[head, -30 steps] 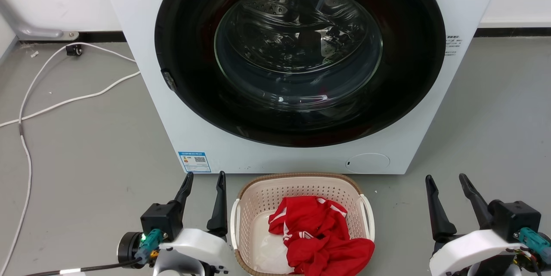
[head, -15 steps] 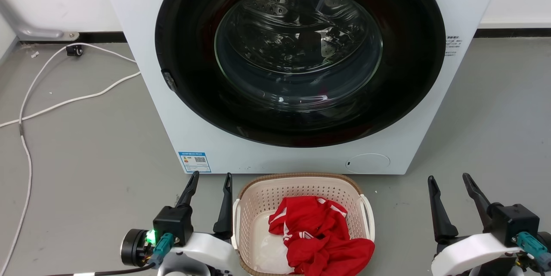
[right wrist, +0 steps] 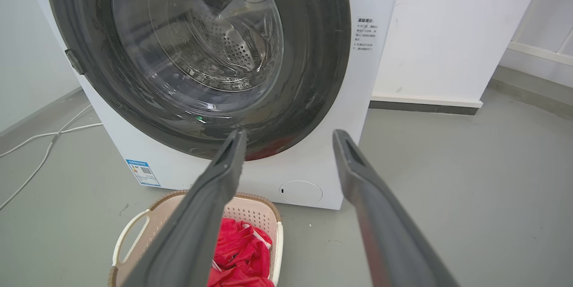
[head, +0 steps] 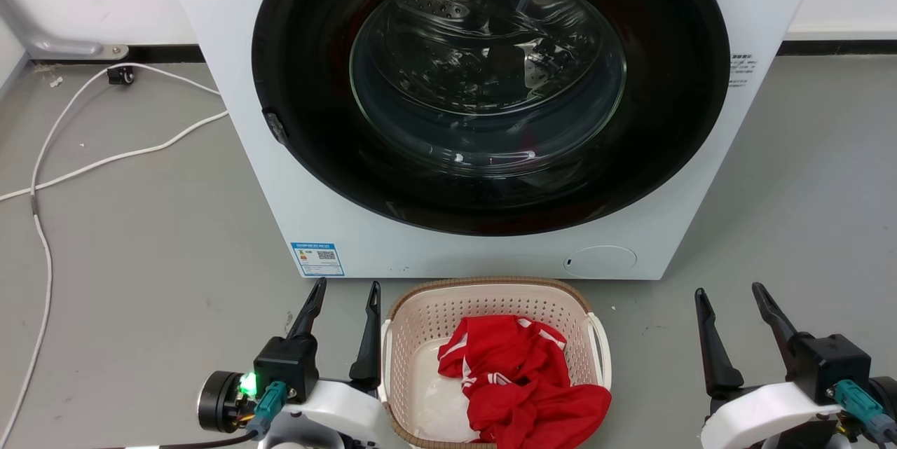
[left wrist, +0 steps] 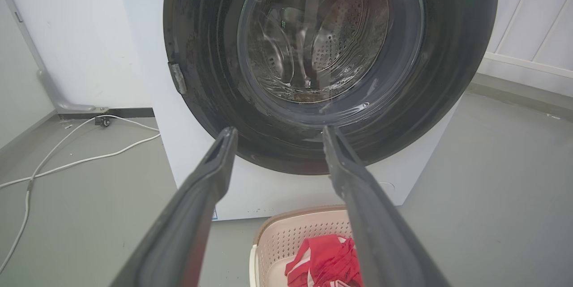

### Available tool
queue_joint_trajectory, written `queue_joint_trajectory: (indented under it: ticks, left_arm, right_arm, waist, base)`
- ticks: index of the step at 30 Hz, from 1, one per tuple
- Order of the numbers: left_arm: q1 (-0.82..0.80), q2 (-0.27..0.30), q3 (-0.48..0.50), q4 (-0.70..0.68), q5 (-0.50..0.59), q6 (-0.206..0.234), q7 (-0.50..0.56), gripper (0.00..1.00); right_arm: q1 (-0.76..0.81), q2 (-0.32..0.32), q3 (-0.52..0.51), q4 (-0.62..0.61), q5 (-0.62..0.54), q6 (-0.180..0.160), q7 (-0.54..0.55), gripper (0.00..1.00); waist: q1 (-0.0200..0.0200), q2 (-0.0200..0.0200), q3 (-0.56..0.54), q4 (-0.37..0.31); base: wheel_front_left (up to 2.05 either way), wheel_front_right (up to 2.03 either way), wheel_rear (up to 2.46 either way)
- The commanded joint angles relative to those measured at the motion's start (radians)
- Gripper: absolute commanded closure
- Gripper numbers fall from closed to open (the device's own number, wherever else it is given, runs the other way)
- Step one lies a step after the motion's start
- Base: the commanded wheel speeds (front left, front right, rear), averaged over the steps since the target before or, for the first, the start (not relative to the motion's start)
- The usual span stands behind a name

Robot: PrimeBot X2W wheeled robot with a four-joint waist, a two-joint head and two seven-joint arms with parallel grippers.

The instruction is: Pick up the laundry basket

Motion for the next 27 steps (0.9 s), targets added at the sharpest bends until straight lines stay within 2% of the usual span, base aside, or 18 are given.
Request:
queue_joint_trajectory:
  ticks: [1, 16, 21, 22, 27]
  left_arm:
    - [-0.002, 0.002, 0.001, -0.001, -0.003, 0.003, -0.005, 0.0]
    - [-0.015, 0.002, 0.007, -0.001, -0.005, 0.007, -0.005, 0.0]
    - [-0.047, 0.002, 0.004, 0.044, -0.004, 0.008, -0.005, 0.0]
    - [-0.085, 0.002, 0.0, 0.088, -0.017, 0.01, -0.004, 0.0]
    - [-0.172, 0.002, -0.004, 0.192, -0.042, 0.014, -0.004, 0.0]
  right_arm:
    - [0.003, 0.002, 0.0, 0.002, 0.009, 0.0, -0.008, 0.0]
    - [-0.016, 0.002, 0.0, 0.013, 0.018, 0.0, -0.018, 0.0]
    - [-0.043, 0.002, -0.006, 0.038, 0.03, 0.0, -0.01, 0.0]
    - [-0.071, 0.002, -0.009, 0.073, 0.038, 0.0, -0.009, 0.0]
    - [-0.14, 0.001, -0.02, 0.15, 0.055, 0.0, -0.02, 0.0]
  waist:
    - [0.0, -0.0001, 0.001, 0.0]
    - [0.0, -0.0001, 0.035, -0.001]
    - [0.0, -0.0001, 0.107, -0.009]
    - [0.0, -0.0001, 0.168, -0.018]
    - [0.0, -0.0001, 0.286, -0.031]
  base:
    - [0.0, 0.0, 0.0]
    - [0.0, 0.0, 0.0]
    - [0.0, 0.0, 0.0]
    - [0.0, 0.0, 0.0]
    - [0.0, 0.0, 0.0]
